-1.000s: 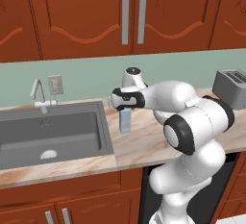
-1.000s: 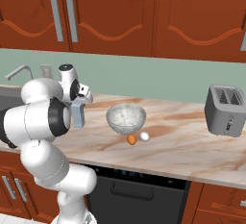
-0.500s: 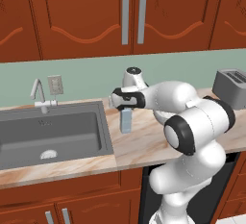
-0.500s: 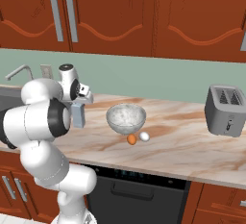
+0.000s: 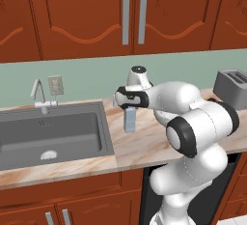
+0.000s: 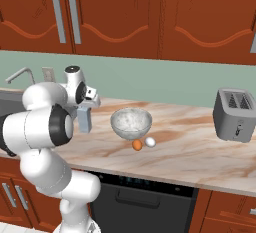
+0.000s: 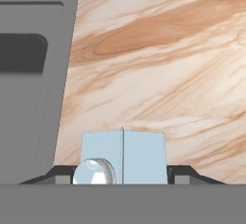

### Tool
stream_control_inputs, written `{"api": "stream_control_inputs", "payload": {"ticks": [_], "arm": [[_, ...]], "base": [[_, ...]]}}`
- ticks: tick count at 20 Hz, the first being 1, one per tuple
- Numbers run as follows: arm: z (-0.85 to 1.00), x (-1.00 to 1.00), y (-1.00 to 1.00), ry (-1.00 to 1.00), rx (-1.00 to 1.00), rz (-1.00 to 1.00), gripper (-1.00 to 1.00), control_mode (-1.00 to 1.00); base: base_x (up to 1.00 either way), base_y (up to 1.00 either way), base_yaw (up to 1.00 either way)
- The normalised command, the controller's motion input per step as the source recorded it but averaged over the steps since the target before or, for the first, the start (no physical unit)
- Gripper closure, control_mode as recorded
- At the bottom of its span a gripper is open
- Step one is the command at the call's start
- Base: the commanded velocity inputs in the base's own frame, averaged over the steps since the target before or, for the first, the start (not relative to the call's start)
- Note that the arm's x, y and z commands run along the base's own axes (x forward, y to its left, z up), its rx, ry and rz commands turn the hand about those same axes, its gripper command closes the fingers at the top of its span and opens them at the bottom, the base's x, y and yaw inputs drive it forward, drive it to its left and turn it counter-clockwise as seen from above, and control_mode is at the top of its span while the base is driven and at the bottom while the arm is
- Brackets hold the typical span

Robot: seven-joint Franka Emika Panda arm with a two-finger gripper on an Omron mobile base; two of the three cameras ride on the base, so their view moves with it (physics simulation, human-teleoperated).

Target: Gather the eggs and milk located in the vicinity of the sink area and place them right next to the bowl.

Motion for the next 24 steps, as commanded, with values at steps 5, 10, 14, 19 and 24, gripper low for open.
{"api": "stream_control_inputs", "payload": {"ticks": [5, 10, 14, 19, 24], "arm": [[0.15, 0.00, -0.16, 0.00, -0.02, 0.00, 1.00, -1.00], [0.07, 0.00, -0.16, 0.00, -0.01, 0.00, 1.00, -1.00], [0.01, 0.00, -0.20, 0.00, 0.00, 0.00, 1.00, -1.00], [0.00, 0.00, -0.24, 0.00, 0.00, 0.00, 1.00, -1.00], [0.00, 0.00, -0.27, 0.00, 0.00, 0.00, 1.00, -1.00]], "base": [[0.00, 0.00, 0.00], [0.00, 0.00, 0.00], [0.00, 0.00, 0.00], [0.00, 0.00, 0.00], [0.00, 0.00, 0.00]]}}
